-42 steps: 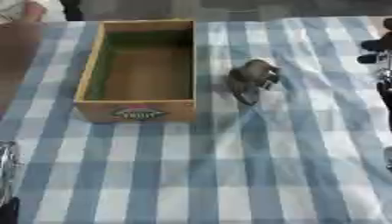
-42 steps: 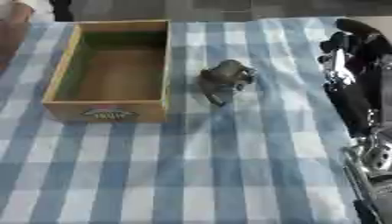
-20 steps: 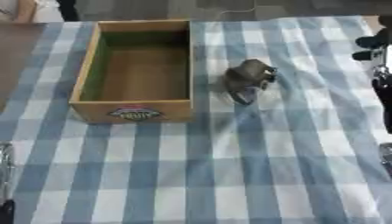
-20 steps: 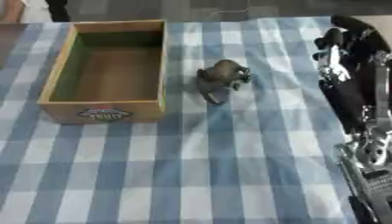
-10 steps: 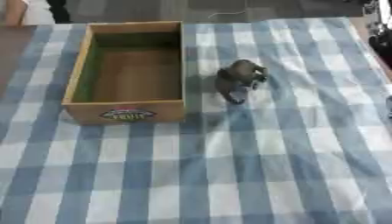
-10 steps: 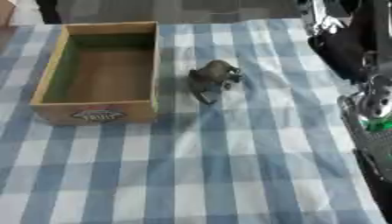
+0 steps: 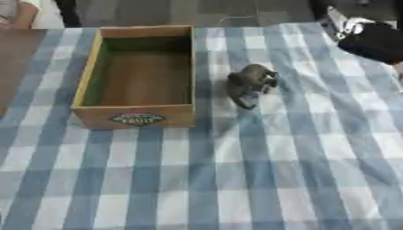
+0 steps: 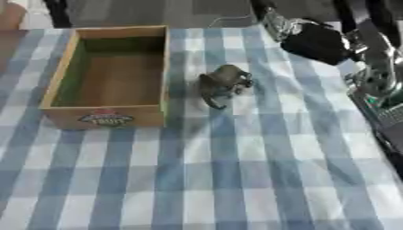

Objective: Pick up objects on the table and place them in the box.

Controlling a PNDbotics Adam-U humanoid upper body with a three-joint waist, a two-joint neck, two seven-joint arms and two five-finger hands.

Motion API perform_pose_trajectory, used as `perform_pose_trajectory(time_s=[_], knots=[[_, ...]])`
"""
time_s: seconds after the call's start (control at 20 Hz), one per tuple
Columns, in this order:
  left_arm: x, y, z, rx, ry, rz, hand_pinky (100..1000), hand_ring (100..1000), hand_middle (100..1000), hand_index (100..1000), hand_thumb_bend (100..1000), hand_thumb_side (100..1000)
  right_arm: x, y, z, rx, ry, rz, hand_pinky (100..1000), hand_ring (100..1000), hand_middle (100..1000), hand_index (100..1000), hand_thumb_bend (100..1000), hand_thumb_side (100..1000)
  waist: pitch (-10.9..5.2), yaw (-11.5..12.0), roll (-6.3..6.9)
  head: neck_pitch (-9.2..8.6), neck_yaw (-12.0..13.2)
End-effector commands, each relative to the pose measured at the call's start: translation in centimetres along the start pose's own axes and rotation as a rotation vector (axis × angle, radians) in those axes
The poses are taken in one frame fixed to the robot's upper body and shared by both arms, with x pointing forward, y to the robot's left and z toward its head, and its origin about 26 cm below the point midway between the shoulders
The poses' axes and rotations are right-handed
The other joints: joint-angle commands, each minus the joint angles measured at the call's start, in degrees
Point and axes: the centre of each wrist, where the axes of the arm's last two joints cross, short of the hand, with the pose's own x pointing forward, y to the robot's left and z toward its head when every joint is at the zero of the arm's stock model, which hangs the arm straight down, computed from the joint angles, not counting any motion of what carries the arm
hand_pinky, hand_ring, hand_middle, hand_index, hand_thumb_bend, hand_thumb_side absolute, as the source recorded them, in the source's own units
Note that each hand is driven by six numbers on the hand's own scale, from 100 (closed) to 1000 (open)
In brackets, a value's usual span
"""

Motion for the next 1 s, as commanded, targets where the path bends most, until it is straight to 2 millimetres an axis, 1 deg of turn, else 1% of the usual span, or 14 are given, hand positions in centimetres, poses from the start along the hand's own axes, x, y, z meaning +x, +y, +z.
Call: perform_pose_trajectory(time_s=[0.05, 0.2, 0.4, 0.5, 0.75, 0.9, 1.0], knots=[[0.6, 0.0, -0.4, -0.01, -0.026, 0.007, 796, 819, 776, 694, 100, 617, -0.7, -1.6, -1.0, 0.054, 0.004, 0.085, 706, 778, 662, 866, 415, 544, -1.44, 0.1, -0.13, 0.38, 0.1], [0.6, 0.1, -0.3, -0.013, -0.026, 0.006, 796, 819, 777, 694, 100, 617, -1.5, -1.9, -1.8, 0.118, 0.013, 0.122, 717, 785, 671, 867, 429, 532, -1.56, 0.2, -0.21, 0.56, 0.1], [0.6, 0.1, -0.3, -0.017, -0.025, 0.004, 796, 820, 777, 694, 100, 612, -2.7, -1.8, -2.7, 0.206, 0.02, 0.181, 753, 806, 706, 883, 459, 467, -1.74, 0.2, -0.31, 0.67, 0.0], [0.6, 0.1, -0.3, -0.019, -0.023, 0.003, 796, 820, 777, 694, 100, 617, -3.4, -1.7, -3.2, 0.247, 0.016, 0.209, 764, 819, 722, 890, 456, 429, -1.8, 0.2, -0.36, 0.74, 0.0], [0.5, 0.1, -0.2, -0.023, -0.019, -0.001, 796, 820, 777, 694, 100, 617, -5.1, -1.3, -4.4, 0.339, 0.011, 0.255, 774, 828, 733, 880, 448, 380, -1.91, 0.0, -0.5, 0.89, 0.1], [0.5, 0.2, -0.2, -0.024, -0.018, -0.002, 796, 821, 777, 694, 100, 617, -6.1, -1.0, -5.0, 0.388, 0.014, 0.288, 787, 837, 743, 886, 437, 308, -1.93, -0.1, -0.51, 0.85, 0.0], [0.5, 0.2, -0.2, -0.024, -0.017, -0.003, 795, 821, 777, 693, 100, 617, -6.6, -0.9, -5.4, 0.422, 0.01, 0.312, 798, 844, 748, 889, 433, 306, -1.96, -0.1, -0.52, 0.81, 0.1]])
